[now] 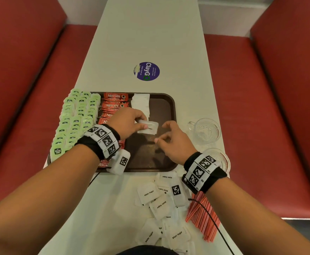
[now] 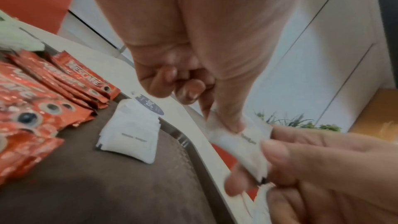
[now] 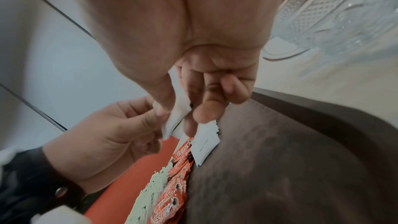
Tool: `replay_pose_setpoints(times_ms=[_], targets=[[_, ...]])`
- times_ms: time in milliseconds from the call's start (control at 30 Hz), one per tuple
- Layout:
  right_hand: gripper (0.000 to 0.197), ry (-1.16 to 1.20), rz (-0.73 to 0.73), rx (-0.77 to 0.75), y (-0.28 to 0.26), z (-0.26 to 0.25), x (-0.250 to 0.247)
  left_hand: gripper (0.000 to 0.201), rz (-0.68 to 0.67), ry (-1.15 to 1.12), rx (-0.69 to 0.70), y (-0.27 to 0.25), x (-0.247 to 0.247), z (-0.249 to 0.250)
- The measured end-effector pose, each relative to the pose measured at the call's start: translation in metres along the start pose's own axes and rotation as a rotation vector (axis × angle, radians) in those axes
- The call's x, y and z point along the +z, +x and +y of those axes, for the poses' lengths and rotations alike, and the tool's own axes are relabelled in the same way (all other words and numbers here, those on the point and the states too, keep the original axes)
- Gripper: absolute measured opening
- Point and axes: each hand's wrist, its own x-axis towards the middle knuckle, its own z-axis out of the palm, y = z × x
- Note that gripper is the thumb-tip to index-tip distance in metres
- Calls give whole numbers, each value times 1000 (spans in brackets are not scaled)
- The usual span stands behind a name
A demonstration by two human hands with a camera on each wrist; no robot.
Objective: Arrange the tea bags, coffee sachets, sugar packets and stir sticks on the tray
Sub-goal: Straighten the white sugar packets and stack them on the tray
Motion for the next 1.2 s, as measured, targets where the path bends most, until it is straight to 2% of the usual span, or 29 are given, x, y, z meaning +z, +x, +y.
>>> replay_pose_setpoints(times_ms=[67,167,333,500,633,700,800,900,1000,1100,1200], targets=[[35,-102,-48,-6,-7,3,1,19,2,119,-94,7,2,-11],[24,-246,-121,15,-16,7,1,21,-3,175,-200,17,7,-17],[20,-519,-209,40,-32,15,-1,24,20,199,-285,33,10,-19],[32,-593,-208,99,-47,26,-2,28,9,243,-306,39,11,-17],[45,-618,-198,113,-54,28,2,39,75,237,-324,32,14,-10],[46,-624,-194,122,-56,30,5,43,130,211,-301,25,13,-5],[46,-656,-173,124,-58,32,8,34,155,172,-200,3,11,11],[50,-667,-131,133,-64,32,12,19,41,140,-83,-34,17,33],[60,-614,-96,153,-69,32,16,14,-192,211,33,-73,32,48],[64,-594,-86,170,-72,29,17,24,-366,322,118,-99,50,49],[59,-590,-77,188,-74,29,17,38,-431,415,138,-115,65,48]])
